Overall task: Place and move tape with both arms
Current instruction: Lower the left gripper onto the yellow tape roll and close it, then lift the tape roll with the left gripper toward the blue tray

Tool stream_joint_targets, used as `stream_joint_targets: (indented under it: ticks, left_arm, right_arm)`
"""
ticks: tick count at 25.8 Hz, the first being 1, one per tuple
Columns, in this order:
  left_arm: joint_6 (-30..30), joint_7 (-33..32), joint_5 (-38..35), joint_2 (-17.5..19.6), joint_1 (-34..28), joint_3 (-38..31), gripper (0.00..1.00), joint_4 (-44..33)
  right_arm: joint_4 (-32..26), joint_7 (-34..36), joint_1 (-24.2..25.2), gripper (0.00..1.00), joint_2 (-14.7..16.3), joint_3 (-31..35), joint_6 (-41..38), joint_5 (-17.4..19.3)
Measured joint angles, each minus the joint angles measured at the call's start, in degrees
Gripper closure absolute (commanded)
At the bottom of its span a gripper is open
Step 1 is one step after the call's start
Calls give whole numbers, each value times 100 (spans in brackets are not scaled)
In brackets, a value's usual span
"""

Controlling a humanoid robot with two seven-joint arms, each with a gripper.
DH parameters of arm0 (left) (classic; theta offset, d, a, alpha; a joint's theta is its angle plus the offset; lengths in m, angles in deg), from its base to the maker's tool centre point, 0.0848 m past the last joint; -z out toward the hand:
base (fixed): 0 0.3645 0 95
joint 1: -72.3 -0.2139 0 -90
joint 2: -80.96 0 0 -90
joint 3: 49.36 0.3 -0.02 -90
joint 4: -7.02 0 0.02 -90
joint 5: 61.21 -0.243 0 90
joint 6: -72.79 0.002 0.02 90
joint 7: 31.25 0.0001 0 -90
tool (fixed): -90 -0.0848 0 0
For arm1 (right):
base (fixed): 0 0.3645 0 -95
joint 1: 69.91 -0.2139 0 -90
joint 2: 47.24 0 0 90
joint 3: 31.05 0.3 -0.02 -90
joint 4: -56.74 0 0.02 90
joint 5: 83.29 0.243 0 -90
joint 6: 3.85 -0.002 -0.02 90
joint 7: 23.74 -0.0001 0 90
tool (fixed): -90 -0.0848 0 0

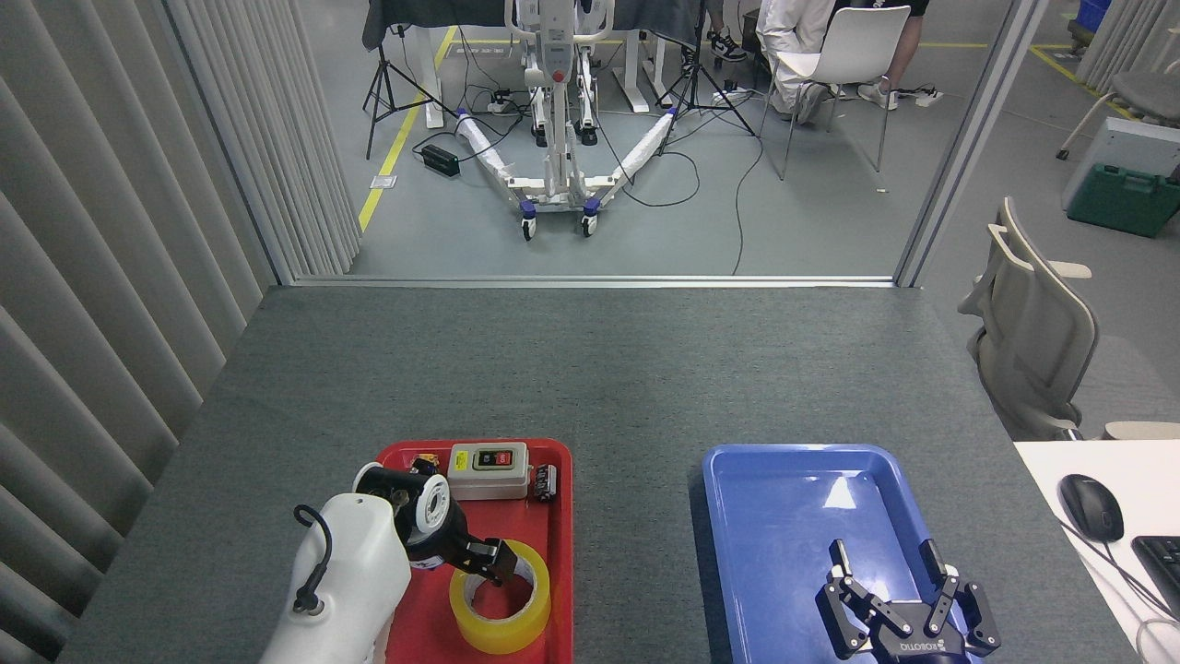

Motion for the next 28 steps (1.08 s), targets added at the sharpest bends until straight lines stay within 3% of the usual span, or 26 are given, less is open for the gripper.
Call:
stream_joint_targets:
  ticks: [1,4,5,6,7,15,19,22,25,28]
  left_arm:
    - [10,30,-3,7,5,15,25,51]
    - [14,66,-48,17,25,52,49,230]
    - [20,68,-81,20,25,67,64,278]
    - [20,69,-110,25,28,82,86,307]
    - [20,70,-134,29,32,90,100,326]
    - [-139,23,-131,65,32,110,100,198]
    - [-822,57,394,165,51,111,100,-406]
    - [-1878,69,1592,538,84,105,93,-894]
    - [-3196,87,3208,800,174,108,100,-962]
    - [-3842,90,4751,844,220,113,100,-708]
  right_arm:
    - [0,0,0,0,0,1,0,0]
    - [0,1,-4,0,7,6,-9,0]
    - [0,1,-5,0,11,15,-9,0]
    - [0,1,-6,0,16,19,-9,0]
    - [0,1,-6,0,23,28,-10,0]
    - [16,7,-2,0,62,77,-14,1]
    - [17,17,-1,0,79,80,-16,1]
    - [17,17,-2,0,93,80,-18,1]
    - [18,10,-6,0,100,80,-18,1]
    - [18,-1,-8,0,108,80,-24,1]
